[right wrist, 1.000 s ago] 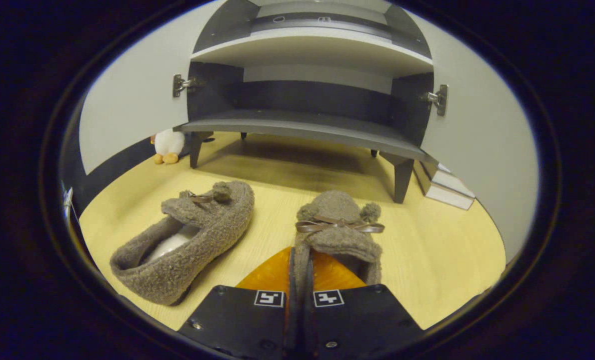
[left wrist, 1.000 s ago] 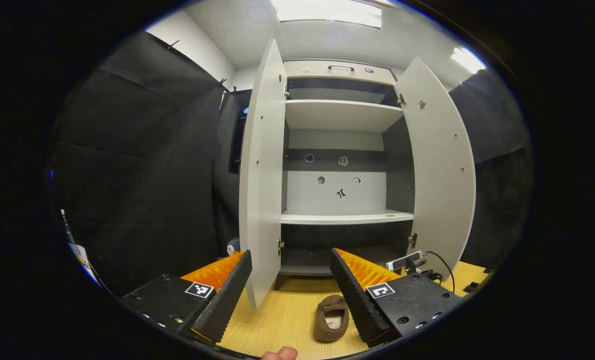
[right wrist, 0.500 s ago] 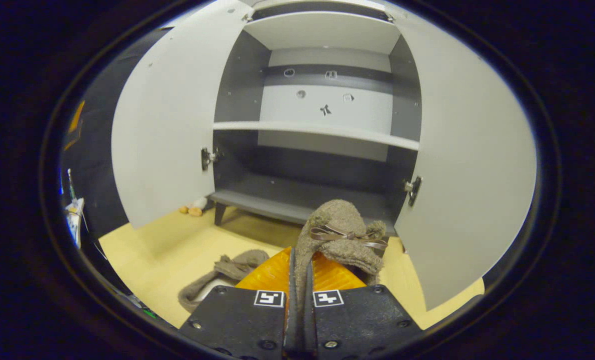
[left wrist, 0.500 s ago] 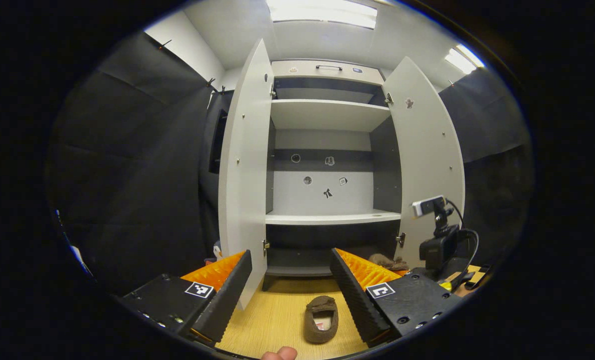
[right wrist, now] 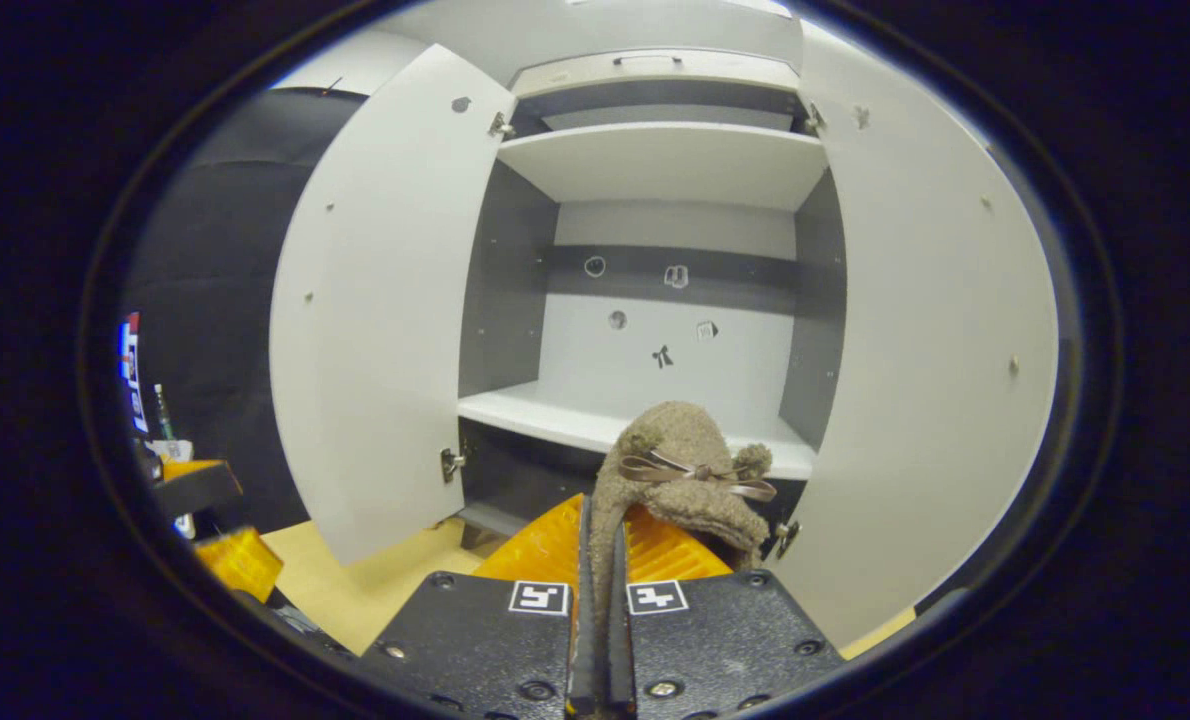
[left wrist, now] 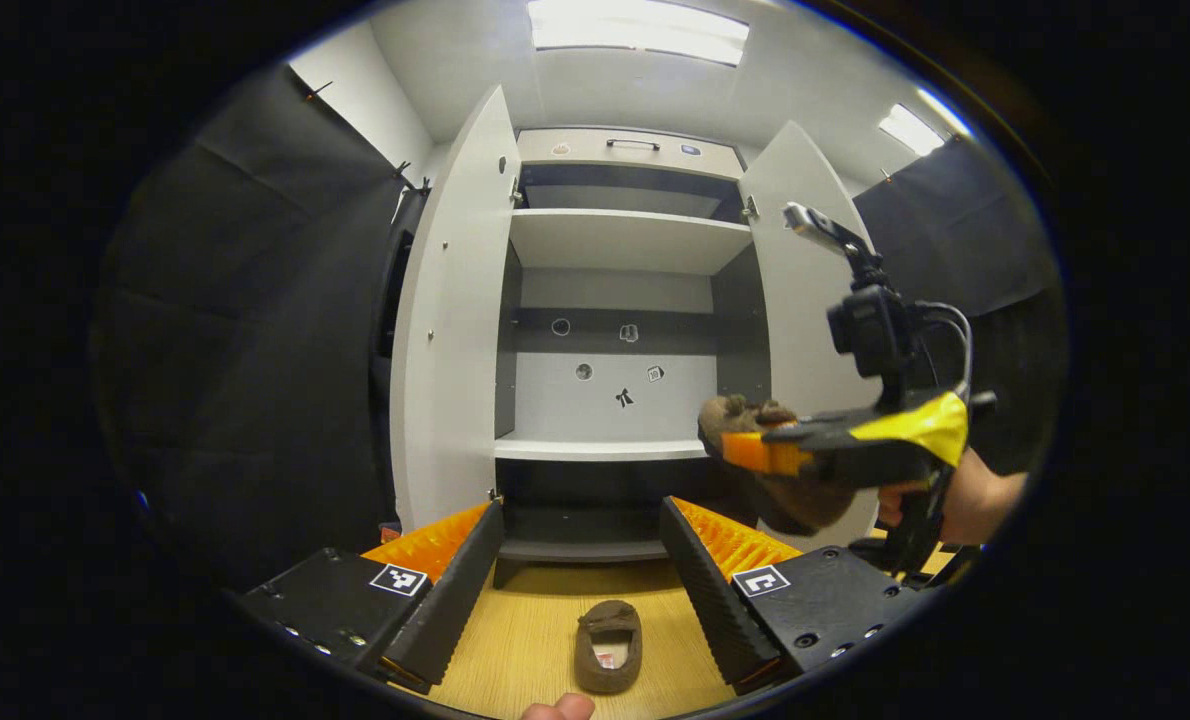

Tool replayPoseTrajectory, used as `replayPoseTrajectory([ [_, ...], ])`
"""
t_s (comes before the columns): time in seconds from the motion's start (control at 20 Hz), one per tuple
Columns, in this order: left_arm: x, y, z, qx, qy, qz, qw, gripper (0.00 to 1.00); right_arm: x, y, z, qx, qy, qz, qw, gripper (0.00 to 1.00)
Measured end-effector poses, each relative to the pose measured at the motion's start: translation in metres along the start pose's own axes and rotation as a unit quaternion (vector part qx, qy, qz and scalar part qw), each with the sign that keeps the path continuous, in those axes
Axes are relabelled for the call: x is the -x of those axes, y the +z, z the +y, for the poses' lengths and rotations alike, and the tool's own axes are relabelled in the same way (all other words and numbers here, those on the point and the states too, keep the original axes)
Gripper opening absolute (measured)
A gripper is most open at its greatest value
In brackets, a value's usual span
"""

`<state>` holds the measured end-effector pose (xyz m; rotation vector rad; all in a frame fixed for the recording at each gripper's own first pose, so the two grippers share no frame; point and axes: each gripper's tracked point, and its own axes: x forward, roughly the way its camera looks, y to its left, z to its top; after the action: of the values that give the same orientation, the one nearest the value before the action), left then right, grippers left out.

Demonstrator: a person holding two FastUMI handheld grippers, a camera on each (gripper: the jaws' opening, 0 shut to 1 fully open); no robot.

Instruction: Grab one shoe with the right hand and put it into the shoe cabinet, grab the other shoe with the left hand and put it into the shoe cabinet; then close the right door with the right hand and the left door with the left hand.

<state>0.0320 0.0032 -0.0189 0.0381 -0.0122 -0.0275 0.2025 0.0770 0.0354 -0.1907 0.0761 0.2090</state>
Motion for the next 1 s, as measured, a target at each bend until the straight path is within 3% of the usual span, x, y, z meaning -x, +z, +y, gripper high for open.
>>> replayPoseTrajectory([
  [0.45,0.007,-0.002,-0.001,-0.006,0.006,0.004,1.000,0.95,-0.121,0.081,-0.052,0.009,-0.036,0.018,0.999,0.08],
  [0.7,0.008,-0.007,0.009,-0.007,0.017,0.012,1.000,0.94,-0.190,0.067,-0.068,-0.015,-0.047,0.079,0.996,0.08],
  [1.0,0.008,-0.016,0.030,0.006,0.044,0.027,0.999,0.95,-0.240,0.032,-0.086,0.017,-0.070,0.149,0.986,0.08],
])
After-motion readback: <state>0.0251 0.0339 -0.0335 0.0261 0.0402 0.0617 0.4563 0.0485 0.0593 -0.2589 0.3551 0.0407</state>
